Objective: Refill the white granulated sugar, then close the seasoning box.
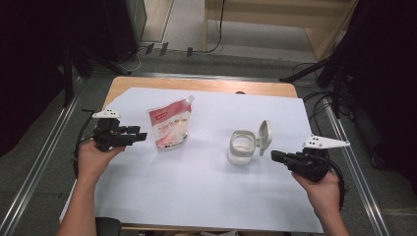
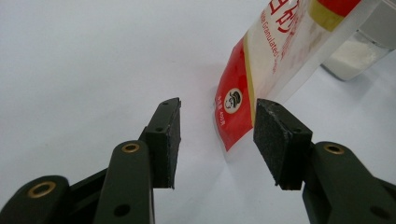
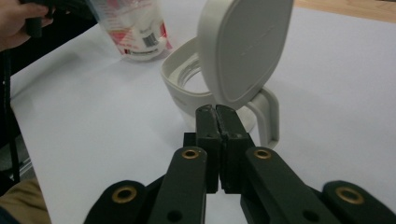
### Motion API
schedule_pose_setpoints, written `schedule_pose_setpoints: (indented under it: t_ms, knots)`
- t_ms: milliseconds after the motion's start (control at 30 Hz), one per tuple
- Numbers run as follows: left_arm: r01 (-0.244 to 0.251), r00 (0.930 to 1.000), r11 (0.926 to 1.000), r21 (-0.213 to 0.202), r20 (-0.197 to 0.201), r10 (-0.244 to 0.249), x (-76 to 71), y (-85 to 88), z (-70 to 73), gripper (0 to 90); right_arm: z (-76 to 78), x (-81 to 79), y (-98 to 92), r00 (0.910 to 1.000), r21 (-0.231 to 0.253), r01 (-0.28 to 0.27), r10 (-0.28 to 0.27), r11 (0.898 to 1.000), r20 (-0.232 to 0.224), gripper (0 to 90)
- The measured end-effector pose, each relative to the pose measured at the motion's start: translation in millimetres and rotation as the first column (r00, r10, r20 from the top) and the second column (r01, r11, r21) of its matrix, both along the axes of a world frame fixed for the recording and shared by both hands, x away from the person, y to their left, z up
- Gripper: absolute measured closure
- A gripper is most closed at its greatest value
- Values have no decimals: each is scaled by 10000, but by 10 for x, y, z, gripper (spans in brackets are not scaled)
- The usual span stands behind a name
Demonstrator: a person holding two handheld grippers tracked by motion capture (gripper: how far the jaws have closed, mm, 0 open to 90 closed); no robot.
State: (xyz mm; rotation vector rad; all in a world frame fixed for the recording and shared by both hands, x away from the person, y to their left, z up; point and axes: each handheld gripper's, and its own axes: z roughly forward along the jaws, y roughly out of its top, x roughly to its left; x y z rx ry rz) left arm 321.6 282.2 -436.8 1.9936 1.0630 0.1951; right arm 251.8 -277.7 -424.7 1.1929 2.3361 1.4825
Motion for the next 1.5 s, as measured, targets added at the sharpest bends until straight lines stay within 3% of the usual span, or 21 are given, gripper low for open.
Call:
schedule_pose_setpoints:
  t_ms: [433,567,700,1233,1500]
  knots:
    - [144,9999,9998,108,-8,-144,4,-25,-15,512,-40,188,-100,9966,234,801,-797,9965,-197,900]
    - [263,9995,9996,75,-148,-262,-3,-22,-17,506,-37,235,-63,9963,189,853,-851,9962,-139,900]
    - [237,9997,9997,34,-2,-237,-12,-15,-16,498,-55,296,-21,9960,91,888,-887,9960,-134,900]
    - [262,9996,9997,17,-119,-262,-3,-21,-27,487,-60,540,75,9906,477,1367,-1360,9895,-171,896]
    - [354,9993,9994,5,-151,-354,1,-60,-37,486,-29,547,149,9917,461,1283,-1282,9907,-69,895]
